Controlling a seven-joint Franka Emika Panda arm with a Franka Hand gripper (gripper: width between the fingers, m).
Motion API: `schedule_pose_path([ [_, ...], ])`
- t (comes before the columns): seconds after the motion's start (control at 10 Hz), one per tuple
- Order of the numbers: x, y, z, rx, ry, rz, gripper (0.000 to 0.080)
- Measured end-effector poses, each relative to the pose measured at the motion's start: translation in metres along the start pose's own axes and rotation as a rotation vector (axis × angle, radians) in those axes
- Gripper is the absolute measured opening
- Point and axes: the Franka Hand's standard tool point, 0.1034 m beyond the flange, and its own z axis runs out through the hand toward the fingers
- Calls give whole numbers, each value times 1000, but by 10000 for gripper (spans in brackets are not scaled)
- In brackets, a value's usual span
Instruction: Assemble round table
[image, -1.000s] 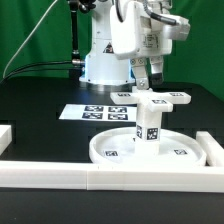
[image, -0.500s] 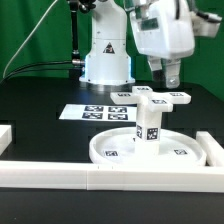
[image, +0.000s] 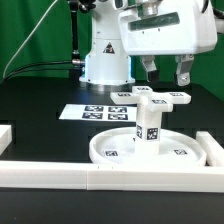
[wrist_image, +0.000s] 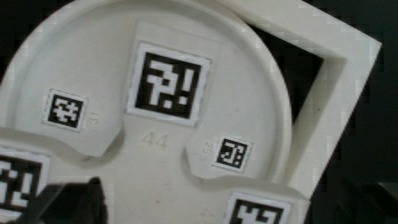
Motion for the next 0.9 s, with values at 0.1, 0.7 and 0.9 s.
schedule_pose_path([
  [0.1, -1, 1, 3, -26, 10, -110, 648],
  [0.7, -1, -5, -1, -60, 8, -506, 648],
  [0.9, 2, -4, -3, -83, 18, -750, 648],
])
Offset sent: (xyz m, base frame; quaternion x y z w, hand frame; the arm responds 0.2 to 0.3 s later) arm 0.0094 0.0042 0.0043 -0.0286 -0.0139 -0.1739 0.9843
